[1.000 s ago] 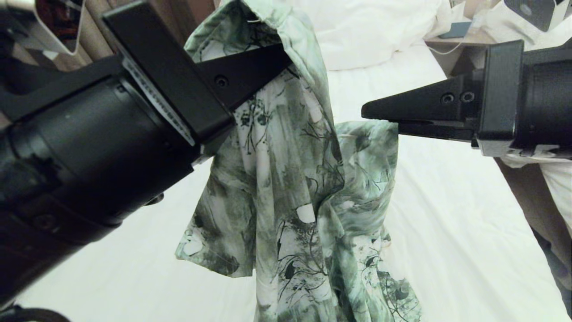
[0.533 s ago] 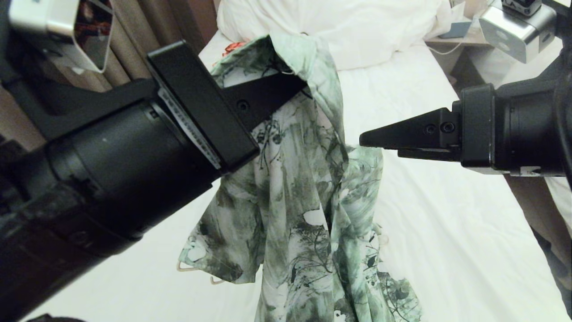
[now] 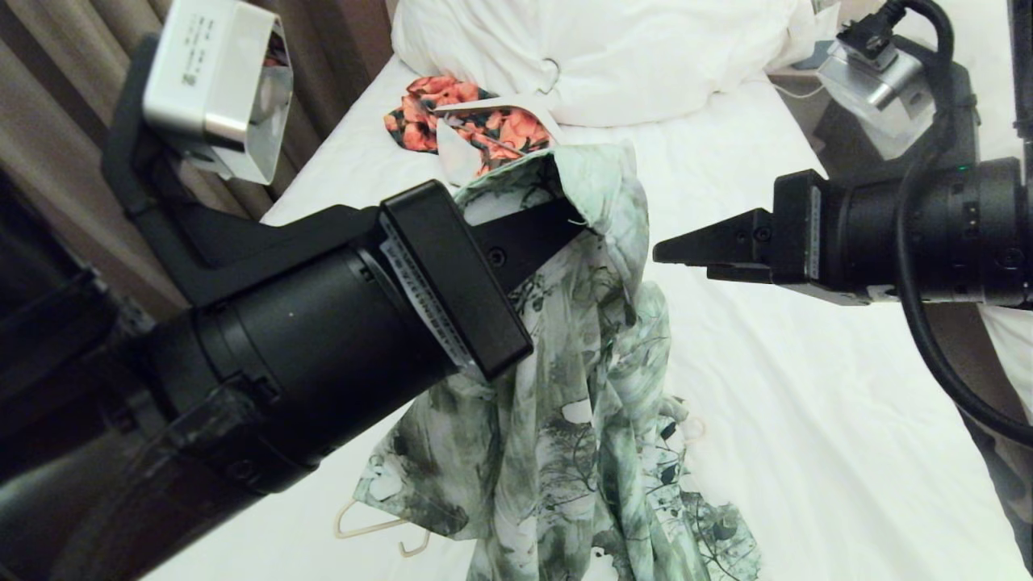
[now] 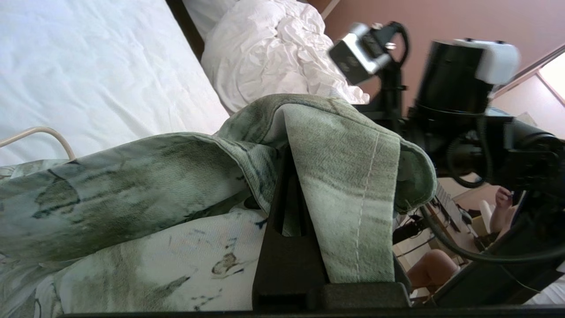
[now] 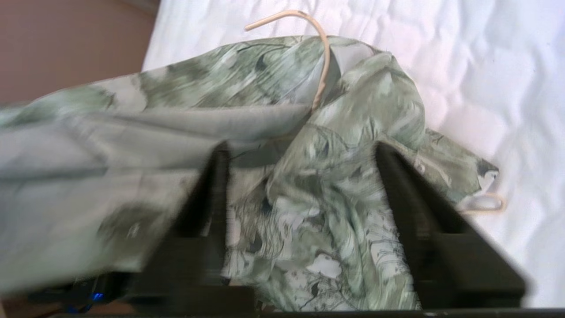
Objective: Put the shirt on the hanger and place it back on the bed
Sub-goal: Take the clothes hanger out of the clothes
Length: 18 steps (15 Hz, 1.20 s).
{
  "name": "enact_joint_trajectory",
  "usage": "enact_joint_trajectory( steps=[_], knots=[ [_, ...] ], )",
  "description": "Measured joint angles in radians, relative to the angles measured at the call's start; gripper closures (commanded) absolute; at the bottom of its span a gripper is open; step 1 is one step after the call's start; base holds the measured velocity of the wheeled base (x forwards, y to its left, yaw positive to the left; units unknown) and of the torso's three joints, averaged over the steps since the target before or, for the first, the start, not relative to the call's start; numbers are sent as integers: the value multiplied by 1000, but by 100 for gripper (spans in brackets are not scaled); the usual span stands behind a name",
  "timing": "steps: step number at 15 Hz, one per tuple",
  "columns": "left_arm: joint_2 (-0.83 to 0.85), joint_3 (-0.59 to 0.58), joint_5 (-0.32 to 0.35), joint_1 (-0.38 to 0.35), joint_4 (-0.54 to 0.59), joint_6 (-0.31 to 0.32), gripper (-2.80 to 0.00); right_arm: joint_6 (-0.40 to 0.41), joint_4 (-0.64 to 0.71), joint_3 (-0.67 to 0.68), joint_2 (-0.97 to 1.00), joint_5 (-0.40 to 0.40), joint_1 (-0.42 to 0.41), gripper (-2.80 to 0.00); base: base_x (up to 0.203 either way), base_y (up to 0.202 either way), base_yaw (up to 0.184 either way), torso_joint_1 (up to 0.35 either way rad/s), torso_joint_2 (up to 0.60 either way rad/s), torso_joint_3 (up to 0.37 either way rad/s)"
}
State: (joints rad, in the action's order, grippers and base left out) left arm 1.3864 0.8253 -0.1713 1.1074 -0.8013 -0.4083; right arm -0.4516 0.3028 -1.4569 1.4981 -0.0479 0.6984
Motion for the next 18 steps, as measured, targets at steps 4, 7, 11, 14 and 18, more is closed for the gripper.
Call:
enact_joint_trajectory(
  steps=[4, 7, 11, 14, 18],
  knots=[
    [0, 3, 0, 0, 0, 1, 0, 55, 1, -73, 91, 2, -8, 0, 0, 0, 0, 0, 0, 0],
    [-1, 3, -2, 0, 0, 1, 0, 87, 1, -145, 172, 3, -9, 0, 0, 0, 0, 0, 0, 0],
    [-5, 5, -3, 0, 0, 1, 0, 139, 33, -248, 255, 29, -9, 0, 0, 0, 0, 0, 0, 0],
    [-5, 6, -2, 0, 0, 1, 0, 224, 77, -307, 313, 35, -8, -280, 0, 0, 0, 0, 0, 0],
    [-5, 6, -2, 0, 1, 1, 0, 311, 71, -340, 367, 43, -6, -280, 0, 0, 0, 0, 0, 0]
  ],
)
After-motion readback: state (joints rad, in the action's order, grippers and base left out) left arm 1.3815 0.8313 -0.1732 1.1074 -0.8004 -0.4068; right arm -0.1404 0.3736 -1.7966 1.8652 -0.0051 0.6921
